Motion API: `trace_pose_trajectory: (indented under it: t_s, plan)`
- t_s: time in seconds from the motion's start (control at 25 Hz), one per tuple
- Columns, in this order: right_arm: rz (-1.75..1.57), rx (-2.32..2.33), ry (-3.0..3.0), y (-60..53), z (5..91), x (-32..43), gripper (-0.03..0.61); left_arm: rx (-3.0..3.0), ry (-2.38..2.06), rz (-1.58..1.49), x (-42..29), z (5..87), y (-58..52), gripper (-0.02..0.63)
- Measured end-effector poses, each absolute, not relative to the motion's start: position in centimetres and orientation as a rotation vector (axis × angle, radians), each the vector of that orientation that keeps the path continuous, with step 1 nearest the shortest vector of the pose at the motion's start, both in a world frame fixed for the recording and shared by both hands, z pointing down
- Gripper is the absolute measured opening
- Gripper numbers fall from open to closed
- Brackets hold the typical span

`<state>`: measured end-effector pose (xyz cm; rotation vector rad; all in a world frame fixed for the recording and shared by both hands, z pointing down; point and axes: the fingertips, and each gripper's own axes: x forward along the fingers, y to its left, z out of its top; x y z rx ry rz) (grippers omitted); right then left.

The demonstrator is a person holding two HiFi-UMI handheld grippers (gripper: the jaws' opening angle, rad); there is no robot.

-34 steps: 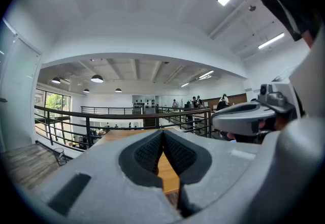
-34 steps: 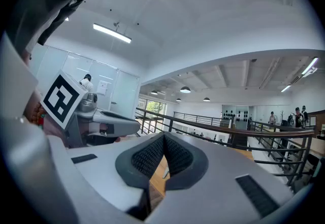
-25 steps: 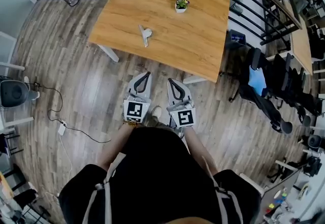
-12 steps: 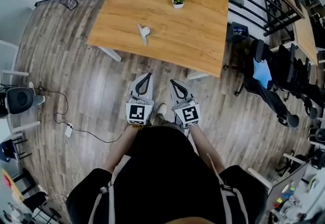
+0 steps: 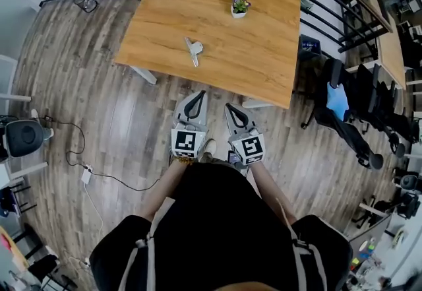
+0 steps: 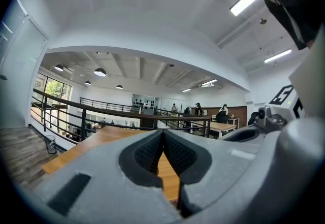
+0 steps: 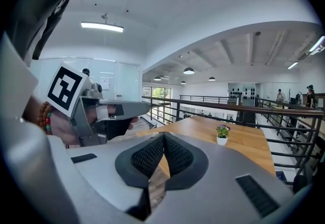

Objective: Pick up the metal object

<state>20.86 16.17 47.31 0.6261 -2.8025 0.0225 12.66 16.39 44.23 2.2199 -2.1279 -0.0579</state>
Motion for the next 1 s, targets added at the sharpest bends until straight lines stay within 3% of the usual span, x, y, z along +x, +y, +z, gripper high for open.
trace_pose_trajectory:
  t_s: [0.52, 1.0]
  plan:
    - [-0.028, 0.678, -2.841, 13.9, 44.5, 7.2, 0.000, 2.215, -2.145, -0.012, -0.8, 45.2, 15.1, 0.009]
    - [-0.097, 0.701, -2.851, 9.0, 44.4, 6.3, 0.000, 2.186, -2.137, 0.117, -1.2, 47.3, 10.9, 0.009]
